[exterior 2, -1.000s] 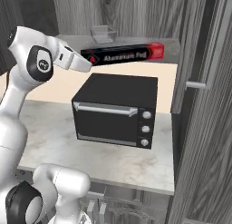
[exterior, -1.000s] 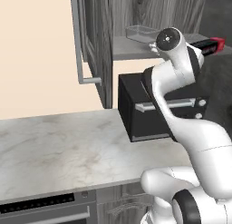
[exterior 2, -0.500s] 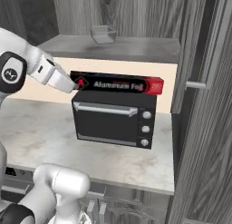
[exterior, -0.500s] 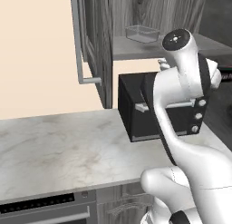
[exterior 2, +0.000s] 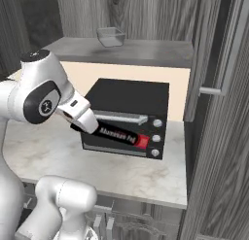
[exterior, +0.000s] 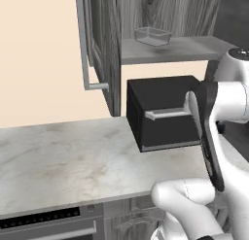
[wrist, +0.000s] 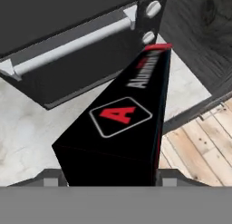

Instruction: Retrieve the tupperware and aluminum foil from the cabinet and place them on the dining counter near the plate with lime and broccoli to prepare for storing leftovers.

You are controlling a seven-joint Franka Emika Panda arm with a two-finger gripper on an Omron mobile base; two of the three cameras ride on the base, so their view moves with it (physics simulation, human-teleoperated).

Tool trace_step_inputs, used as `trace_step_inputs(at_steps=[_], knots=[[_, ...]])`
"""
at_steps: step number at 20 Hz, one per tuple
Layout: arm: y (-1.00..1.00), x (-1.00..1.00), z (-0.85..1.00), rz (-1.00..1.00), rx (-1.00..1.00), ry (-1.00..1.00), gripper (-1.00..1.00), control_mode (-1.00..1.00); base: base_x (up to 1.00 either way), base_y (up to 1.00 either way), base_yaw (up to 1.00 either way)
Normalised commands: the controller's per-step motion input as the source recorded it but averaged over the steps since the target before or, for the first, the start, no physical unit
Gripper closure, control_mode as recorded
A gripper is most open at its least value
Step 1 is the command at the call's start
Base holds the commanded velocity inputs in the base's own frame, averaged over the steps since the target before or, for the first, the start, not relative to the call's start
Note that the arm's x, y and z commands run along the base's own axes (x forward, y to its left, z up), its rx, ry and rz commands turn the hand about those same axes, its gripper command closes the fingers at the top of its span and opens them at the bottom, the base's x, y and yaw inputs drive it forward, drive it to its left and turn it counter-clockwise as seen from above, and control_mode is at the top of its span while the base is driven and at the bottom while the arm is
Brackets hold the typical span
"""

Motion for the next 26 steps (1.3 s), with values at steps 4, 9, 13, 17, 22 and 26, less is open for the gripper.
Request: trace_step_inputs(at_steps=[4, 9, 13, 17, 22, 26], knots=[[0.01, -0.43, -0.32, 0.46, 0.11, 0.14, 1.0, -1.0, 0.0, 0.0, 0.0], [0.03, -0.13, 0.06, 0.14, 0.0, 0.02, 1.0, -1.0, 0.0, 0.0, 0.0], [0.09, -0.13, 0.07, 0.0, -0.02, 0.0, 1.0, 1.0, -0.42, 0.21, 0.0], [0.0, 0.0, 0.0, 0.0, 0.0, 0.0, 1.0, 1.0, -1.0, 0.71, 0.08], [0.0, 0.0, 0.0, 0.0, 0.0, 0.0, 1.0, 1.0, -0.62, 1.0, 0.46], [0.0, 0.0, 0.0, 0.0, 0.0, 0.0, 1.0, 1.0, -0.06, 0.84, 0.77]])
